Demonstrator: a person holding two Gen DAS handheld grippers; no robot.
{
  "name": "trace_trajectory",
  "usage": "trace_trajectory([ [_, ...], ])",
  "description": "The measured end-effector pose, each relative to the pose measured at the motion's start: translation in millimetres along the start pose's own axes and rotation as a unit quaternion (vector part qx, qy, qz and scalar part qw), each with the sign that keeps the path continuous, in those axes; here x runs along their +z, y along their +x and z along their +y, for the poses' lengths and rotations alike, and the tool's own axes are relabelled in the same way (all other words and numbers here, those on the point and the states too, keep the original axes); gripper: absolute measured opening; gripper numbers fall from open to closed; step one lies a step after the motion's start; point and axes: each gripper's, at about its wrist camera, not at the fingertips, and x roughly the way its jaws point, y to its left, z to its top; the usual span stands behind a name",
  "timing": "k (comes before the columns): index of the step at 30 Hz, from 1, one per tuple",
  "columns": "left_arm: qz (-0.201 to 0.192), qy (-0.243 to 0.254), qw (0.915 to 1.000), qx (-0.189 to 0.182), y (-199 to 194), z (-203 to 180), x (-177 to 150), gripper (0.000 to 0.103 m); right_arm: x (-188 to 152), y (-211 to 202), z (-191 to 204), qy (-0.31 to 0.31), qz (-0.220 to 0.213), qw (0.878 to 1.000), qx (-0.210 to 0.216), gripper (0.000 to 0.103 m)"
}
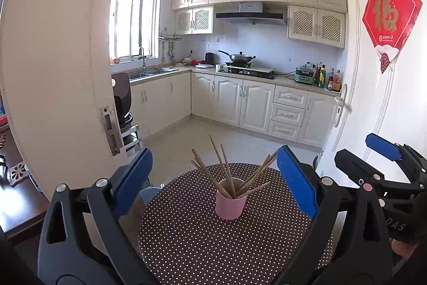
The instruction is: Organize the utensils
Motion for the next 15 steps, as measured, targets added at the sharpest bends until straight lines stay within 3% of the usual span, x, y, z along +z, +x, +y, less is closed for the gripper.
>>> trace_trajectory([
  [15,-0.005,0.014,0.9998,0.014,1.2,-4.7,3.9,0.094,-0.6,0.0,-1.2,0.002,0.003,1.0,0.0,0.082],
])
